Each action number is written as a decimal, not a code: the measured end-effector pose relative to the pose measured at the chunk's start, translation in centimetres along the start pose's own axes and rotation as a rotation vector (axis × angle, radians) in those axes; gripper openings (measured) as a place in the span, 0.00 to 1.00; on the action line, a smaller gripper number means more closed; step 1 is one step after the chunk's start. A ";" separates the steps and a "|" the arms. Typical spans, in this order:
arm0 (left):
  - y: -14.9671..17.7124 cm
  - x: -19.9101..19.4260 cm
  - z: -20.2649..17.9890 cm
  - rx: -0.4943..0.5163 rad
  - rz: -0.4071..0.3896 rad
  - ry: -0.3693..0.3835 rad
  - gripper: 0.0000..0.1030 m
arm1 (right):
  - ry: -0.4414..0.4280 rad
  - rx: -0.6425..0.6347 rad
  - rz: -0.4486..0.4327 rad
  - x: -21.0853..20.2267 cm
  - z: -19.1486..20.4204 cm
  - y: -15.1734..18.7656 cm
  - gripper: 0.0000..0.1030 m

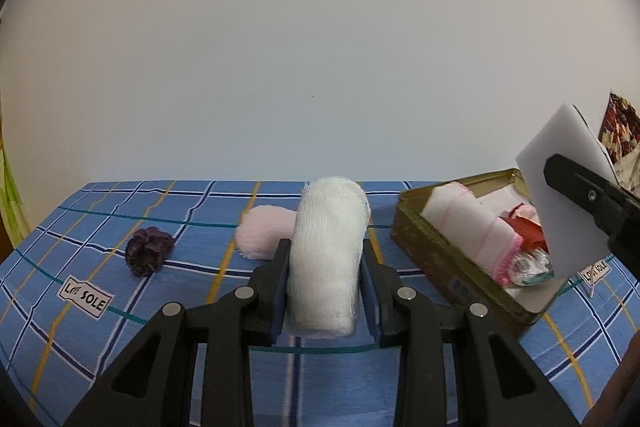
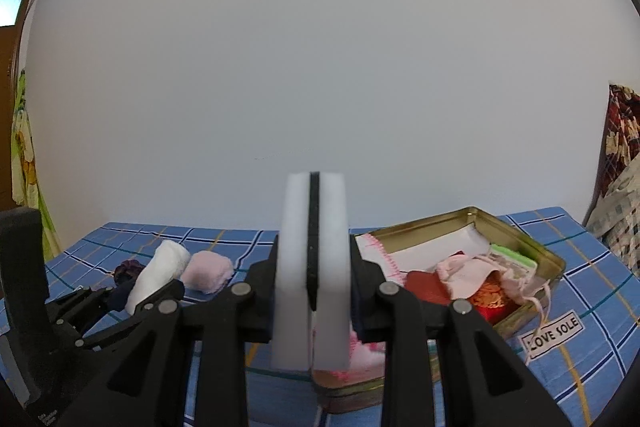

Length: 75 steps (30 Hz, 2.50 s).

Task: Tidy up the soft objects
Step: 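Carry the white towel and white sponge over the tin with both tools, then release the white towel into the tin with the left tool while the right tool releases the sponge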

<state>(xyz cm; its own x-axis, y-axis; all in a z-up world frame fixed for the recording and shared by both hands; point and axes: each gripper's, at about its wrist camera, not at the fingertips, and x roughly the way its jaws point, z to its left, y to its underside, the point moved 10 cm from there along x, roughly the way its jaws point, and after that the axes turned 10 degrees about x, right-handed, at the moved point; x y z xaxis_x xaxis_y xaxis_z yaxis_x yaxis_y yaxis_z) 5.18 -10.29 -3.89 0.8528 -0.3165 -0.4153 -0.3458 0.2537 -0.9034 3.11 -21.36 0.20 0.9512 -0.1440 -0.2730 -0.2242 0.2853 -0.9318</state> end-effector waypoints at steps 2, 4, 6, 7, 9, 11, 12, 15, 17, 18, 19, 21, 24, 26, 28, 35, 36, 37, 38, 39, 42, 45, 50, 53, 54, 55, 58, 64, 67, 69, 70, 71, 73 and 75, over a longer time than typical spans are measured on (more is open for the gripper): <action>-0.1 0.0 -0.7 0.007 -0.003 0.006 0.33 | 0.007 0.000 -0.008 -0.3 -0.4 -0.3 0.26; -0.3 -0.1 -1.3 0.010 -0.003 0.016 0.33 | 0.016 -0.005 -0.019 -0.8 -0.6 -0.6 0.26; -0.5 -0.3 -1.9 0.012 -0.006 0.025 0.33 | 0.026 -0.007 -0.028 -1.2 -1.0 -0.9 0.26; -0.6 -0.4 -2.3 0.015 -0.009 0.030 0.33 | 0.032 -0.006 -0.033 -1.3 -1.4 -1.1 0.26; -0.9 -0.5 -2.8 0.015 -0.014 0.037 0.33 | 0.042 -0.002 -0.040 -1.5 -2.0 -1.3 0.26; -1.1 -0.4 -3.4 0.018 -0.016 0.045 0.33 | 0.056 0.004 -0.046 -1.8 -2.8 -1.6 0.26; -1.2 -0.4 -3.6 0.020 -0.016 0.047 0.33 | 0.060 0.007 -0.047 -1.8 -3.3 -1.8 0.26; -1.5 -0.2 -4.5 0.024 -0.016 0.058 0.33 | 0.078 0.015 -0.054 -1.8 -4.7 -2.2 0.26; -1.8 -0.2 -5.2 0.029 -0.019 0.063 0.33 | 0.088 0.021 -0.059 -2.0 -5.6 -2.6 0.26; -2.0 -0.1 -5.5 0.031 -0.020 0.066 0.33 | 0.094 0.024 -0.063 -2.1 -5.9 -2.8 0.26; -2.1 -0.1 -5.8 0.032 -0.022 0.069 0.33 | 0.100 0.027 -0.067 -2.2 -6.4 -3.0 0.26; -2.3 0.0 -6.3 0.031 -0.025 0.075 0.33 | 0.114 0.026 -0.073 -1.9 -7.2 -3.4 0.26; -2.8 0.1 -7.2 0.032 -0.029 0.086 0.33 | 0.141 0.028 -0.093 -2.1 -8.7 -4.2 0.26; -3.1 0.2 -7.9 0.037 -0.032 0.092 0.33 | 0.164 0.039 -0.108 -2.3 -10.2 -4.8 0.26; -3.3 0.1 -8.6 0.043 -0.035 0.100 0.33 | 0.186 0.055 -0.113 -2.3 -11.6 -5.2 0.26; -3.9 0.2 -10.7 0.060 -0.040 0.128 0.33 | 0.243 0.097 -0.113 -2.1 -15.4 -6.1 0.26; -4.0 0.3 -11.1 0.063 -0.041 0.133 0.33 | 0.252 0.097 -0.116 -2.4 -15.6 -6.3 0.26; -4.2 0.4 -11.5 0.065 -0.041 0.138 0.33 | 0.262 0.096 -0.119 -2.4 -16.1 -6.4 0.26; -4.3 0.4 -11.8 0.067 -0.042 0.142 0.33 | 0.270 0.095 -0.122 -2.2 -16.5 -6.5 0.26; -4.4 0.5 -12.1 0.069 -0.042 0.147 0.33 | 0.278 0.093 -0.124 -2.2 -16.8 -6.6 0.26; -4.8 0.7 -13.1 0.074 -0.042 0.158 0.33 | 0.307 0.078 -0.133 -1.7 -18.0 -6.8 0.26; -5.0 1.1 -14.1 0.084 -0.038 0.170 0.33 | 0.341 0.066 -0.147 -1.2 -19.3 -7.3 0.26; -5.5 1.9 -15.4 0.085 -0.033 0.186 0.33 | 0.379 0.064 -0.164 -0.4 -20.9 -8.0 0.26; -6.0 2.4 -16.3 0.081 -0.028 0.193 0.33 | 0.402 0.043 -0.174 0.4 -21.2 -8.3 0.26; -6.0 2.6 -16.6 0.078 -0.025 0.194 0.33 | 0.410 0.032 -0.175 0.8 -21.2 -8.3 0.26; -6.1 3.0 -17.0 0.077 -0.016 0.192 0.33 | 0.416 0.025 -0.174 1.2 -21.2 -8.3 0.26; -6.3 3.9 -17.6 0.059 0.005 0.195 0.33 | 0.439 -0.011 -0.182 2.7 -20.9 -8.4 0.26; -6.6 5.5 -18.6 0.041 0.045 0.191 0.33 | 0.434 -0.102 -0.150 6.4 -19.3 -8.3 0.26; -6.5 6.4 -18.9 0.038 0.077 0.190 0.33 | 0.420 -0.138 -0.094 8.2 -18.8 -7.3 0.26; -6.5 6.9 -19.1 0.041 0.092 0.186 0.33 | 0.407 -0.139 -0.057 9.0 -18.9 -6.8 0.26; -6.6 7.2 -19.1 0.043 0.101 0.184 0.33 | 0.406 -0.142 -0.048 9.2 -18.9 -6.7 0.26; -6.5 7.4 -19.1 0.044 0.111 0.185 0.33 | 0.403 -0.145 -0.036 9.6 -18.9 -6.5 0.26; -6.3 7.7 -19.0 0.041 0.123 0.178 0.33 | 0.385 -0.143 -0.007 10.2 -18.9 -6.0 0.26; -6.3 7.9 -18.8 0.042 0.136 0.168 0.33 | 0.370 -0.138 0.018 10.7 -18.9 -5.6 0.26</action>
<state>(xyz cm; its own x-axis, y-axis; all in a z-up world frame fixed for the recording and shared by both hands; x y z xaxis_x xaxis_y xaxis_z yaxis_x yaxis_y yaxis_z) 6.75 -31.61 -3.55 0.7209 -0.4243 -0.5480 -0.4331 0.3415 -0.8342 10.55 -42.44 -2.01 0.8118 -0.4791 -0.3338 -0.2904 0.1647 -0.9426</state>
